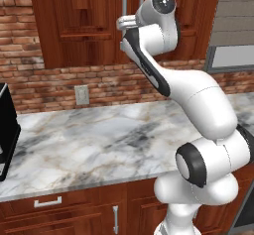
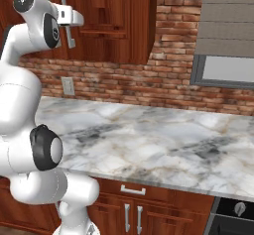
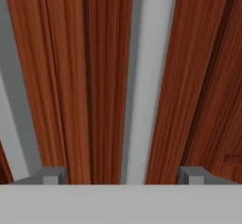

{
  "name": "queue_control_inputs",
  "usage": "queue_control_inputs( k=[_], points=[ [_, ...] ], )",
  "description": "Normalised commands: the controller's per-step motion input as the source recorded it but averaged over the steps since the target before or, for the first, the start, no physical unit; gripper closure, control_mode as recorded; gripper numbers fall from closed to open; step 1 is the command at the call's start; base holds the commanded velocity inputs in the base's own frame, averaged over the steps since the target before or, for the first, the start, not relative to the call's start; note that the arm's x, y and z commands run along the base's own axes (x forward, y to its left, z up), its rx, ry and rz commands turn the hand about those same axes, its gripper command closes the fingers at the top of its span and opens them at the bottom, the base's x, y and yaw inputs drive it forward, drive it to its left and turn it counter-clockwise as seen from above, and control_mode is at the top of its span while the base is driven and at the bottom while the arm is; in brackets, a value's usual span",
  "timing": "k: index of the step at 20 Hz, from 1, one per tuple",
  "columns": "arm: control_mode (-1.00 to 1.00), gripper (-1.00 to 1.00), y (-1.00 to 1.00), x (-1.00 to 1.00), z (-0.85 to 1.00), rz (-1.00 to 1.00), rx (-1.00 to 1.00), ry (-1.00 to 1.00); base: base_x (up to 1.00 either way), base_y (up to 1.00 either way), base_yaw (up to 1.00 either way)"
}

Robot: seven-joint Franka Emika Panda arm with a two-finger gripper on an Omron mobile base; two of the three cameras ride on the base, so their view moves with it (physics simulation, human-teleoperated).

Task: Open the cabinet and move the ladle to the pot. Then close the cabinet.

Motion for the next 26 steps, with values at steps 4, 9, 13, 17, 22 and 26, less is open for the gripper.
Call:
queue_control_inputs(
  k=[4, 9, 13, 17, 22, 26],
  points=[
    [-1.00, 1.00, 0.00, 0.64, -0.22, 0.00, 0.00, 0.00, 0.00, 0.00, 0.00],
    [-1.00, 1.00, 0.00, 0.74, -0.35, 0.00, 0.00, 0.00, 0.00, 0.00, 0.00],
    [-1.00, 1.00, 0.00, 0.56, -0.49, 0.00, 0.00, -0.02, 0.00, 0.00, 0.00],
    [-1.00, 1.00, 0.20, 0.45, -0.65, 0.00, -0.03, -0.09, 0.00, 0.00, 0.00],
    [-1.00, 1.00, 0.40, 0.42, -0.67, 0.00, -0.03, -0.09, 0.00, 0.00, 0.00],
    [-1.00, 1.00, 0.16, 0.62, -0.22, 0.00, 0.00, 0.00, 0.00, 0.00, 0.00]
  ],
)
